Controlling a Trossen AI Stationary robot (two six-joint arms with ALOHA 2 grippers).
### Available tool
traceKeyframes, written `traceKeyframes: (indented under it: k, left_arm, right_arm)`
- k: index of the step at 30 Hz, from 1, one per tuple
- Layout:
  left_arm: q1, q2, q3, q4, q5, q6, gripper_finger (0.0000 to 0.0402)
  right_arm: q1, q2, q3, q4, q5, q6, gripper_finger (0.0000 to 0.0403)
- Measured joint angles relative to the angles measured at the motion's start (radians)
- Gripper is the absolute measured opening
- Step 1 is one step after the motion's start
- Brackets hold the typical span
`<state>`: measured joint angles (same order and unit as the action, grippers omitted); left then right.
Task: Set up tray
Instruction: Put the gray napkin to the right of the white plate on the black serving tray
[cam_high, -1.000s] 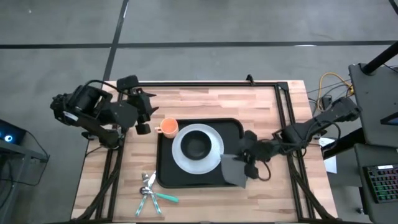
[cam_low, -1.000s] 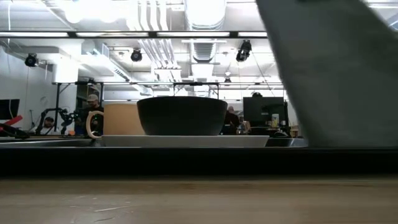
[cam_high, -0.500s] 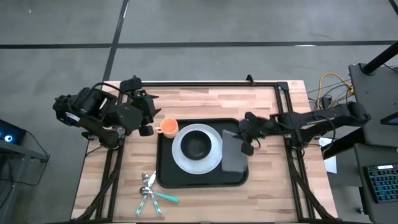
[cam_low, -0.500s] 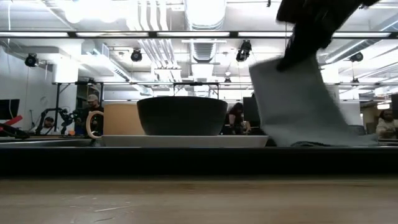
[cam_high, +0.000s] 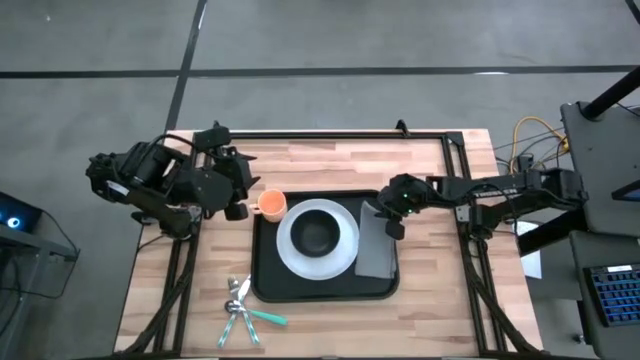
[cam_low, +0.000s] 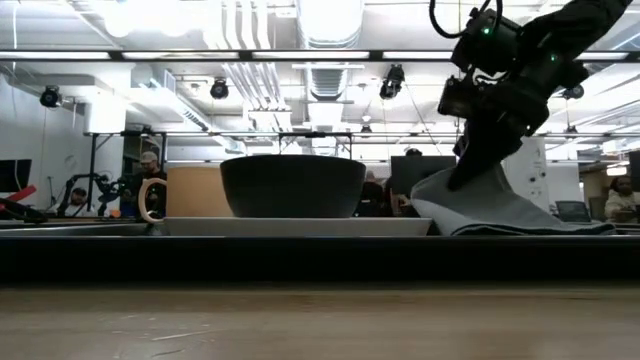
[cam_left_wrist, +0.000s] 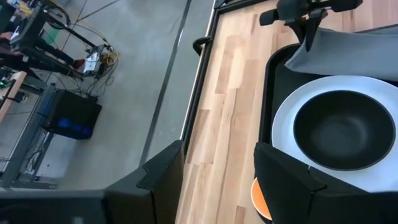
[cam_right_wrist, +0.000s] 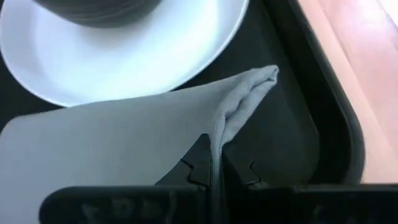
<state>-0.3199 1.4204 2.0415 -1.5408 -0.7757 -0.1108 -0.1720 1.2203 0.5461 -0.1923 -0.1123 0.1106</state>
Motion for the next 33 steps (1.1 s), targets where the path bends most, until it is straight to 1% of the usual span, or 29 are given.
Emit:
traceKeyframes:
  k: [3, 7, 12, 16, 18, 20, 24, 26, 28, 31, 33]
  left_arm:
    - [0.000, 0.000, -0.001, 0.000, 0.000, -0.001, 0.0176]
    - [0.000, 0.000, -0.002, 0.000, 0.000, -0.004, 0.0176]
    - [0.000, 0.000, -0.002, 0.000, 0.000, -0.004, 0.0176]
    - [0.000, 0.000, -0.002, 0.000, 0.000, -0.004, 0.0176]
    - [0.000, 0.000, -0.002, 0.000, 0.000, -0.004, 0.0176]
    - [0.000, 0.000, -0.002, 0.000, 0.000, -0.004, 0.0176]
    - [0.000, 0.000, -0.002, 0.000, 0.000, -0.004, 0.0176]
    - [0.000, 0.000, -0.002, 0.000, 0.000, -0.004, 0.0176]
    - [0.000, 0.000, -0.002, 0.000, 0.000, -0.004, 0.0176]
    - [0.000, 0.000, -0.002, 0.000, 0.000, -0.004, 0.0175]
    - [0.000, 0.000, -0.002, 0.000, 0.000, -0.004, 0.0175]
  right_arm:
    - [0.002, 0.008, 0.001, 0.009, -0.004, -0.046, 0.0022]
    - [0.000, -0.002, 0.022, -0.006, 0.008, -0.109, 0.0061]
    - [0.000, -0.009, 0.094, -0.069, 0.107, -0.166, 0.0120]
    - [0.002, -0.009, 0.167, -0.128, 0.169, -0.210, 0.0154]
    - [0.002, -0.009, 0.200, -0.141, 0.163, -0.154, 0.0163]
    - [0.030, -0.005, 0.211, -0.130, 0.110, -0.063, 0.0165]
    - [0.178, 0.055, 0.171, -0.109, 0.084, 0.098, 0.0162]
    - [0.251, 0.093, 0.147, -0.050, 0.083, 0.170, 0.0159]
    - [0.312, 0.124, 0.133, 0.013, 0.094, 0.234, 0.0156]
    - [0.386, 0.170, 0.130, 0.065, 0.171, 0.271, 0.0155]
    - [0.412, 0.199, 0.131, 0.083, 0.212, 0.280, 0.0155]
